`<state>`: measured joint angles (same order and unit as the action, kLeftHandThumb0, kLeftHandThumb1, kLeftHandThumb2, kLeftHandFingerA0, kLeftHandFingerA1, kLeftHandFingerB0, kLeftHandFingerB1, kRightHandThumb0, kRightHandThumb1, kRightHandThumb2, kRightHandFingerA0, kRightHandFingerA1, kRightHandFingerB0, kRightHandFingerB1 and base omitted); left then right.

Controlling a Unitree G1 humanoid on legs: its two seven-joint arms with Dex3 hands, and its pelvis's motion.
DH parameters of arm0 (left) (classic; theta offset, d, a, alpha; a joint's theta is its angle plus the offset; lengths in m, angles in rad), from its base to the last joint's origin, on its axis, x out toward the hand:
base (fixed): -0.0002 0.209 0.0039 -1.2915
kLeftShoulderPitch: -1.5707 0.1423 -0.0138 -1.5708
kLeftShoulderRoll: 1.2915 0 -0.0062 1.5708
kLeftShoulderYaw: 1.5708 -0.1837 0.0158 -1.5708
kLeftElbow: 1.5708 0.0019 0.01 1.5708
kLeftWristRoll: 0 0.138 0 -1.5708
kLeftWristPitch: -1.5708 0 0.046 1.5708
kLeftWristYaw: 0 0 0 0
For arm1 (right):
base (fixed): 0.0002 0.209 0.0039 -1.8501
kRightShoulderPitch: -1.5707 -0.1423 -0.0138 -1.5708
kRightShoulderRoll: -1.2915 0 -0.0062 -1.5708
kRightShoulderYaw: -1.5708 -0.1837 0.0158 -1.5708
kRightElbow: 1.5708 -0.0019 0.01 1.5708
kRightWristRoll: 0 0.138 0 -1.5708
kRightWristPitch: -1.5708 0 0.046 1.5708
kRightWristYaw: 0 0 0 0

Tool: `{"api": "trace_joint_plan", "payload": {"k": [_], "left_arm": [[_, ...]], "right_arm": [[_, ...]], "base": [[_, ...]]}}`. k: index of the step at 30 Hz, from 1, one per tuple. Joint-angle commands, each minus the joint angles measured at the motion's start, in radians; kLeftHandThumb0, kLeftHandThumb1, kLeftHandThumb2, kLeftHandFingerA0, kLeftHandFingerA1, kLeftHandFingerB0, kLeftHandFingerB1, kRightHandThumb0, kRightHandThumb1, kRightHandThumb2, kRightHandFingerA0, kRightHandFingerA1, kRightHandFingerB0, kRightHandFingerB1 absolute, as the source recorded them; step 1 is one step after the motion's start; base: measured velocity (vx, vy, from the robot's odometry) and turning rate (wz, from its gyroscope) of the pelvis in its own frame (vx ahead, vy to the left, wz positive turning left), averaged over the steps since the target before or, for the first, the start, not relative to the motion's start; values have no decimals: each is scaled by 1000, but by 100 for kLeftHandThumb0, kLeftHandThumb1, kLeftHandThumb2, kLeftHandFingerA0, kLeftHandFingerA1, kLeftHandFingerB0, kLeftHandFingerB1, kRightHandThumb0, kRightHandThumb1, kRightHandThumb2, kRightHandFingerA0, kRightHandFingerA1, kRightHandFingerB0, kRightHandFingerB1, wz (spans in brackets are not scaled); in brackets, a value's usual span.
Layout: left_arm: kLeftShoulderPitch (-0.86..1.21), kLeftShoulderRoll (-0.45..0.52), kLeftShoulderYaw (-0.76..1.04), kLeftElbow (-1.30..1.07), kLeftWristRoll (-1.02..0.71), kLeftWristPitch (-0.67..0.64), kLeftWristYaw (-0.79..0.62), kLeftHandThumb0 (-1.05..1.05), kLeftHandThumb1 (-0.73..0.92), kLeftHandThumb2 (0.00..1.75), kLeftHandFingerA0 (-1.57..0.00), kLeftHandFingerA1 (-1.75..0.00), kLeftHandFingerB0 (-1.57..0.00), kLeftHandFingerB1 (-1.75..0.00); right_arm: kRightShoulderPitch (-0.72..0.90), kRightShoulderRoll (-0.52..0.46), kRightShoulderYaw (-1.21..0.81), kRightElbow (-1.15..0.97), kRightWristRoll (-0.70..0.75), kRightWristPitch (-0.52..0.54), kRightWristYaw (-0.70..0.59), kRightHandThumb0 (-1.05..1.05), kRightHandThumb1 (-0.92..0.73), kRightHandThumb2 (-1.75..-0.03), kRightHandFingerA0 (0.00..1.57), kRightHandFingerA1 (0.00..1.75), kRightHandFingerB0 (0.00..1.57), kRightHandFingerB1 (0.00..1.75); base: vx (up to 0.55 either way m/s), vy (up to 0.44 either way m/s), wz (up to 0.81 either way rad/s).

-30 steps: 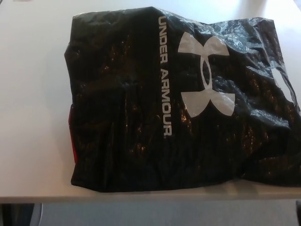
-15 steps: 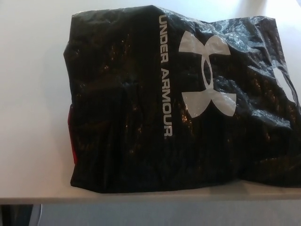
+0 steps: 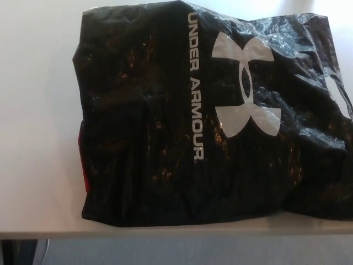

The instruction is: A plastic bag is kept in the middle of the desk and the robot uses both its hands to grab the bag from the left and right and brings its hands close together to compress the bag

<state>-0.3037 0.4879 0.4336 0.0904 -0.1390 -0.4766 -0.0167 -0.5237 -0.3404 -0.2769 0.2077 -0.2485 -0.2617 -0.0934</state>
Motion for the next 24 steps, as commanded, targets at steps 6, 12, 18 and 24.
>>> {"api": "trace_joint_plan", "payload": {"k": [6, 12, 18, 24], "left_arm": [[-203, -121, -173, 731, 128, 300, 101, -84, 92, 69, 0, -22, -15, -25], [-229, -167, -212, 838, 138, 281, 135, -82, 92, 71, -1, -22, -12, -25], [-251, -223, -238, 921, 122, 184, 139, -84, 85, 82, -5, -22, -12, -25], [-276, -295, -267, 972, 130, 180, 199, -82, 92, 77, -7, -25, -12, -26]], "right_arm": [[-289, -61, 74, 734, -24, 348, 1, -98, -66, -102, 0, 10, 0, 0], [-304, -32, 83, 848, -6, 332, -27, -99, -65, -103, 0, 10, 0, 0], [-319, 9, 103, 928, 5, 309, -46, -101, -66, -106, 0, 7, 0, 0], [-295, 50, 121, 978, 25, 285, -76, -103, -72, -110, 0, 4, 0, 0]], "base": [[0, 0, 0], [0, 0, 0], [0, 0, 0], [0, 0, 0]]}}
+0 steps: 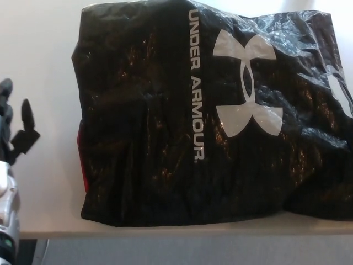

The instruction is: A plastic bag is kept in the middle of the desk and the robot uses both its hands to grab the bag from the left and right and brings its hands close together to compress the bag

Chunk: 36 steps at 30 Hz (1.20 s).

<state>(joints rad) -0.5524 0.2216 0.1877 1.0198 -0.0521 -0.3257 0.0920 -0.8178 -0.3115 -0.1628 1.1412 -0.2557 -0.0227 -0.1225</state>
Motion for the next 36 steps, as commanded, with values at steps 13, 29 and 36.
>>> {"api": "trace_joint_plan", "payload": {"k": [13, 29, 36], "left_arm": [[-61, -224, 55, 21, -100, -14, -71, -86, 92, 76, 0, -11, -9, -24], [-115, -476, -136, -89, 56, -40, 175, -83, 83, 119, 0, -20, -13, -26], [-84, -489, -203, -58, 131, -24, 321, -82, 85, 119, -6, -21, -10, -27]], "right_arm": [[40, 128, 24, 13, 77, -2, -47, -94, -74, -106, 4, 20, 0, 0], [64, 412, 213, -64, 40, 7, -128, -95, -89, -125, 1, 17, 0, 5], [83, 439, 235, -85, 40, 6, -128, -93, -90, -123, 1, 17, 0, 5]], "base": [[0, 0, 0], [0, 0, 0], [0, 0, 0]]}}
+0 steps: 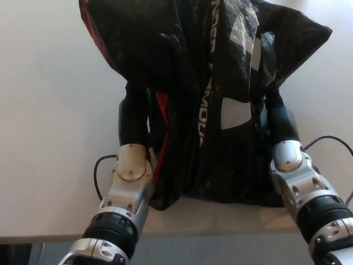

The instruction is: A plastic bag is kept in the middle of the desk and the robot uses both its hands to grab the bag from the left and right and brings its hands close together to compress the bag

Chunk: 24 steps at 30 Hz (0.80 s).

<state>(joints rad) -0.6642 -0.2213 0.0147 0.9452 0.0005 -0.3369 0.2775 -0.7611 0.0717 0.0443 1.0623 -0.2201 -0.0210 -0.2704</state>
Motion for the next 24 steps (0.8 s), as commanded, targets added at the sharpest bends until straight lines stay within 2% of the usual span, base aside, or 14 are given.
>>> {"api": "trace_joint_plan", "payload": {"k": [1, 7, 11, 12, 13, 14, 15, 16, 17, 18, 20, 21, 22, 24], "left_arm": [[34, -41, -41, 15, 91, -6, 148, -73, 80, 119, -3, -28, -3, -31], [60, -12, -66, 10, 87, -42, 93, -82, 87, 119, 0, -16, -11, -21], [66, -12, -21, 7, 4, -86, -31, -71, 74, 112, 0, -25, -5, -28], [64, -15, 6, 11, -35, -79, -74, -72, 92, 124, 0, -18, 0, -22], [64, -15, 20, 15, -51, -76, -95, -69, 85, 108, 0, -9, 0, -16], [65, -14, 24, 19, -51, -76, -99, -69, 85, 108, 0, -9, 0, -16], [65, -5, 15, 19, -29, -43, -78, -69, 88, 115, 0, -10, 0, -16], [67, 6, -3, 34, 12, -22, -37, -57, 91, 123, 0, -34, -1, -33], [74, 12, -12, 34, 27, -20, -25, -63, 92, 93, -3, -30, -5, -29], [80, 26, -43, 39, 76, -38, 7, -65, 92, 119, 0, -26, -1, -25], [88, 30, -62, 37, 97, -48, 10, -67, 84, 121, 0, -27, 0, -24], [85, 34, -80, 34, 118, -25, 21, -72, 91, 92, -2, -26, -8, -25], [80, 49, -127, 38, 189, -8, 81, -68, 92, 91, -13, -45, -14, -41], [74, 36, -152, 73, 258, -138, 253, -60, 92, 82, 0, -26, -28, -44]], "right_arm": [[27, 56, 29, -8, 4, 5, 20, -93, -90, -123, 1, 17, 0, 5], [51, 49, 40, -32, 5, 11, 21, -93, -90, -123, 1, 17, 0, 5], [59, 44, 41, -44, 6, 14, 22, -93, -90, -123, 1, 17, 0, 5], [134, 62, -16, -110, 173, -288, 294, -89, -78, -102, 0, 17, 0, 18], [170, 75, -41, -158, 257, -415, 424, -88, -79, -106, 0, 16, 0, 15], [174, 81, -43, -181, 272, -414, 440, -88, -79, -106, 0, 16, 0, 15], [180, 91, -41, -212, 294, -428, 468, -89, -77, -105, 0, 15, 0, 14], [187, 81, 8, -266, 264, -453, 462, -82, -77, -119, 0, 22, 0, 20], [191, 84, 28, -292, 255, -457, 464, -82, -79, -120, 0, 26, 2, 20], [185, 88, 33, -293, 256, -457, 476, -85, -76, -121, 0, 26, 5, 18], [187, 94, 40, -324, 280, -437, 522, -82, -73, -117, 2, 31, 3, 21], [195, 102, 44, -345, 296, -422, 547, -87, -79, -120, 3, 27, 5, 16], [201, 106, 53, -359, 300, -416, 562, -89, -80, -120, 3, 29, 5, 16], [217, 120, 62, -386, 316, -390, 587, -85, -80, -121, 3, 30, 5, 19]], "base": [[0, 0, 0], [0, 0, 0], [0, 0, 0], [0, 0, 0], [0, 0, 0], [0, 0, 0], [0, 0, 0], [0, 0, 0], [0, 0, 0], [0, 0, 0], [0, 0, 0], [0, 0, 0], [0, 0, 0], [0, 0, 0]]}}
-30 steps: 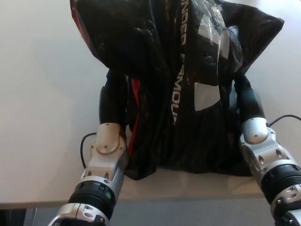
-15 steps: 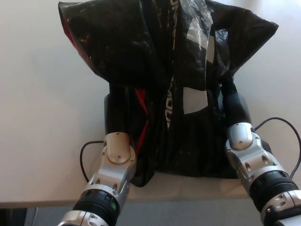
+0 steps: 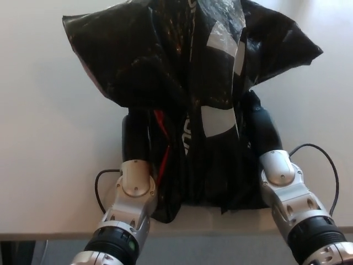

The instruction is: A plastic bag is kept in the middle of the desk and the robot uses both its hands to grab the bag from the left and right and brings its hands close together to compress the bag

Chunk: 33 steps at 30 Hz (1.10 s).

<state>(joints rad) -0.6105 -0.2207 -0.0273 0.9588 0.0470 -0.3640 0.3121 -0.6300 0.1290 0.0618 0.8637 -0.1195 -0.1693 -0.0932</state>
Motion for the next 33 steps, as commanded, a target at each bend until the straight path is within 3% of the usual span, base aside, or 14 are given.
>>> {"api": "trace_joint_plan", "payload": {"k": [1, 7, 14, 15, 17, 20, 21, 22, 24, 25, 28, 29, 30, 33], "left_arm": [[2, 40, -155, 85, 311, -187, 429, -50, 92, 77, 0, 0, -7, -26], [35, 11, -169, -25, 248, 64, 297, -54, 92, 80, -14, -33, -20, -32], [48, 12, -132, -82, 152, 108, 156, -57, 92, 73, -19, -37, -14, -33], [54, 22, -141, -81, 162, 84, 151, -30, 71, 122, 0, -50, 0, -50], [44, 22, -128, -29, 157, -29, 189, -29, 76, 122, 0, -52, 0, -50], [49, 141, -218, -59, 231, 55, 34, -49, 92, 74, -16, -58, -13, -40], [75, 148, -162, -114, 127, 115, -56, -50, 88, 66, -45, -64, -40, -41], [99, 197, -100, -141, 45, 133, -118, -32, 62, 116, 0, -49, 0, -47], [114, 268, -61, -142, 21, 105, -150, -32, 62, 116, 0, -49, 0, -47], [122, 301, -40, -166, 7, 117, -165, -67, 92, 73, -19, -35, -19, -29], [176, 393, 41, -294, -58, 153, -222, -69, 92, 68, -24, -38, -21, -28], [197, 462, 75, -359, -70, 166, -249, -69, 92, 69, -30, -40, -26, -29], [215, 508, 104, -415, -88, 183, -276, -71, 91, 68, -32, -40, -27, -30], [255, 598, 186, -523, -168, 204, -357, -66, 91, 67, -35, -43, -30, -32]], "right_arm": [[97, 73, 46, -202, 230, -219, 425, -83, -79, -120, 3, 31, 3, 19], [139, 119, 72, -277, 270, -138, 471, -89, -92, -84, 0, 26, 4, 18], [155, 117, 75, -313, 276, -112, 478, -89, -79, -106, 3, 26, 0, 13], [158, 112, 71, -317, 278, -106, 479, -89, -91, -82, 0, 29, 1, 18], [156, 98, 62, -316, 278, -107, 483, -83, -78, -120, 1, 29, 0, 17], [147, 95, -2, -320, 381, -65, 559, -96, -82, -119, 0, 20, 0, 7], [141, 62, -18, -322, 381, -75, 568, -88, -78, -117, 2, 25, 5, 15], [125, -17, -50, -308, 328, -123, 517, -83, -70, -112, 5, 47, 1, 32], [114, -111, -87, -299, 282, -140, 478, -87, -70, -110, 12, 50, 3, 31], [114, -152, -105, -299, 271, -138, 468, -88, -71, -111, 12, 49, 1, 30], [120, -268, -161, -283, 257, -111, 455, -85, -70, -112, 5, 46, 0, 29], [130, -331, -184, -262, 233, -137, 438, -82, -92, -71, 18, 35, 12, 25], [136, -374, -201, -241, 219, -154, 426, -36, -49, -110, 1, 49, 0, 48], [133, -466, -244, -162, 219, -190, 420, -36, -48, -110, 1, 49, 0, 48]], "base": [[0, 0, 0], [0, 0, 0], [0, 0, 0], [0, 0, 0], [0, 0, 0], [0, 0, 0], [0, 0, 0], [0, 0, 0], [0, 0, 0], [0, 0, 0], [0, 0, 0], [0, 0, 0], [0, 0, 0], [0, 0, 0]]}}
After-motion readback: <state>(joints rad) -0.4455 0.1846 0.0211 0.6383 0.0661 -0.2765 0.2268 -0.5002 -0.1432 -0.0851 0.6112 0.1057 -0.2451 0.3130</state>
